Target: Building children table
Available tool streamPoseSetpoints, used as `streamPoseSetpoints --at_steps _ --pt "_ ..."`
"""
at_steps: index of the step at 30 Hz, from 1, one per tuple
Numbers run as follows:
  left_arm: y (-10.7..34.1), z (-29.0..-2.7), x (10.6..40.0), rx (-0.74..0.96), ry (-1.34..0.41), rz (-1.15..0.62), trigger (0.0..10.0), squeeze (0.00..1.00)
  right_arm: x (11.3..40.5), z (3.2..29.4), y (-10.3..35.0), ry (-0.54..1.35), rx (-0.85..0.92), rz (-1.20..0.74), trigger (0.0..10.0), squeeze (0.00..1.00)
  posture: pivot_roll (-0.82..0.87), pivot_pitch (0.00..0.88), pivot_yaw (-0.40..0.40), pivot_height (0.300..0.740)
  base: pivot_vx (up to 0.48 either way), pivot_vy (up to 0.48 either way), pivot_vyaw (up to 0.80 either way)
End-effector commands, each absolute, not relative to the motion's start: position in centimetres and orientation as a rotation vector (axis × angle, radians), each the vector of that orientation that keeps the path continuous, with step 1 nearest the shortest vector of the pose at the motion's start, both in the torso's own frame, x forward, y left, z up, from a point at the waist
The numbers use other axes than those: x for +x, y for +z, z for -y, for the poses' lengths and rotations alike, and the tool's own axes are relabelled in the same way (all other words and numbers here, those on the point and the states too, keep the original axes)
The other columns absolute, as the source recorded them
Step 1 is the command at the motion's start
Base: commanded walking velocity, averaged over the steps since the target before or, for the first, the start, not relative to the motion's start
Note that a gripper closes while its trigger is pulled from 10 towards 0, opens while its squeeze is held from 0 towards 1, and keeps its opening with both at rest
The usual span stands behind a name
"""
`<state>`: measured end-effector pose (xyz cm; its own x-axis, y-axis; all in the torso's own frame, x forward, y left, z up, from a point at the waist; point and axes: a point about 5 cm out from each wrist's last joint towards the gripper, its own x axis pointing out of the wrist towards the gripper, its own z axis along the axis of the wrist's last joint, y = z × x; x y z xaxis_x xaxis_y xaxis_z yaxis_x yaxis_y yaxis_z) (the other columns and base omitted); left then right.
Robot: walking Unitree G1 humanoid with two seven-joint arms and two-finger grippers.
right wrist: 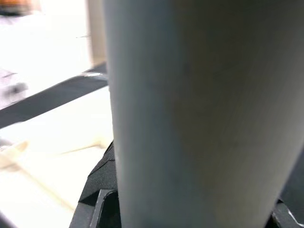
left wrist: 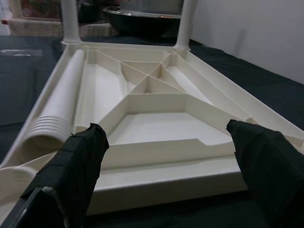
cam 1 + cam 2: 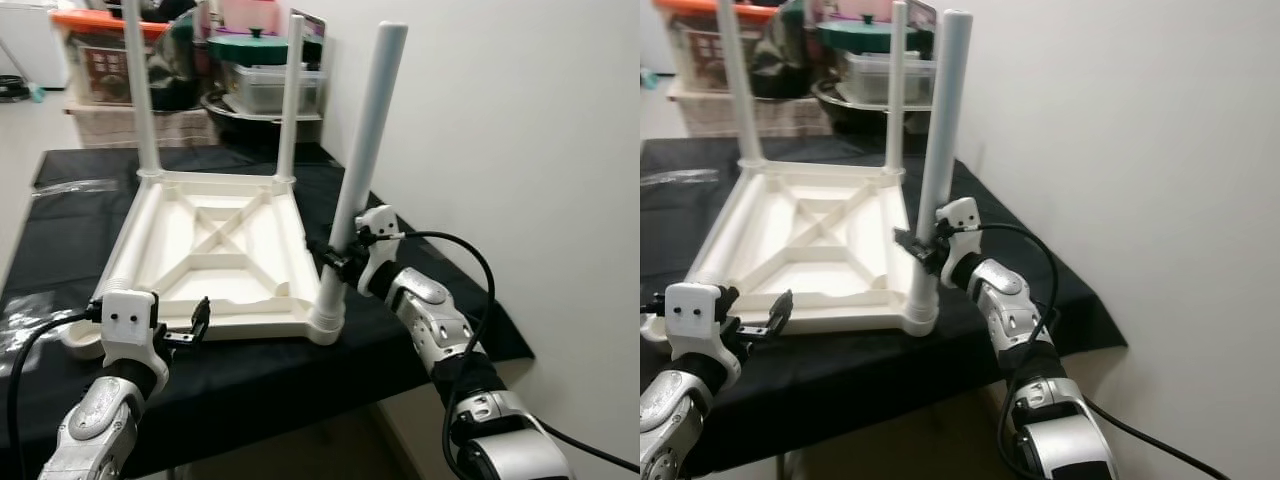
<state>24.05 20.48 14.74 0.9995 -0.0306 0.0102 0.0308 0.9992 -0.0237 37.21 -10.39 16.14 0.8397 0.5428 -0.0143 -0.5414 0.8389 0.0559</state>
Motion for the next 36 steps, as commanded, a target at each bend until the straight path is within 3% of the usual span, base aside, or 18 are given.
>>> streamPoseSetpoints --at_steps 1,8,18,23,29,36 --pt "14.9 -20.4 24.1 -0.022 -0.034 0.019 10.0 0.00 36.4 11.4 11.8 0.406 0.022 -0.239 10.0 0.00 0.10 0.000 -0.117 0.740 0.000 0.000 0.00" --pt "15.1 -20.5 24.4 -0.021 -0.035 0.023 10.0 0.00 36.6 11.4 10.4 0.173 0.094 -0.343 10.0 0.00 0.10 0.000 -0.120 0.740 0.000 0.000 0.00" --pt "14.9 -20.5 24.2 -0.019 -0.021 0.023 10.0 0.00 37.0 11.8 11.4 -0.093 0.065 -0.289 10.0 0.00 0.10 0.000 -0.126 0.740 0.000 0.000 0.00" --pt "15.0 -20.6 24.2 -0.016 -0.018 0.025 10.0 0.00 37.0 11.4 12.2 -0.114 0.050 -0.242 10.0 0.00 0.10 0.000 -0.124 0.740 0.000 0.000 0.00" --pt "15.0 -20.6 24.2 -0.014 -0.015 0.022 10.0 0.00 36.4 10.4 12.6 -0.003 0.024 -0.133 10.0 0.00 0.10 0.000 -0.125 0.740 0.000 0.000 0.00" --pt "14.9 -20.6 24.3 -0.016 -0.015 0.021 10.0 0.00 35.9 11.6 11.5 -0.045 -0.005 -0.165 10.0 0.00 0.10 0.000 -0.121 0.740 0.000 0.000 0.00"
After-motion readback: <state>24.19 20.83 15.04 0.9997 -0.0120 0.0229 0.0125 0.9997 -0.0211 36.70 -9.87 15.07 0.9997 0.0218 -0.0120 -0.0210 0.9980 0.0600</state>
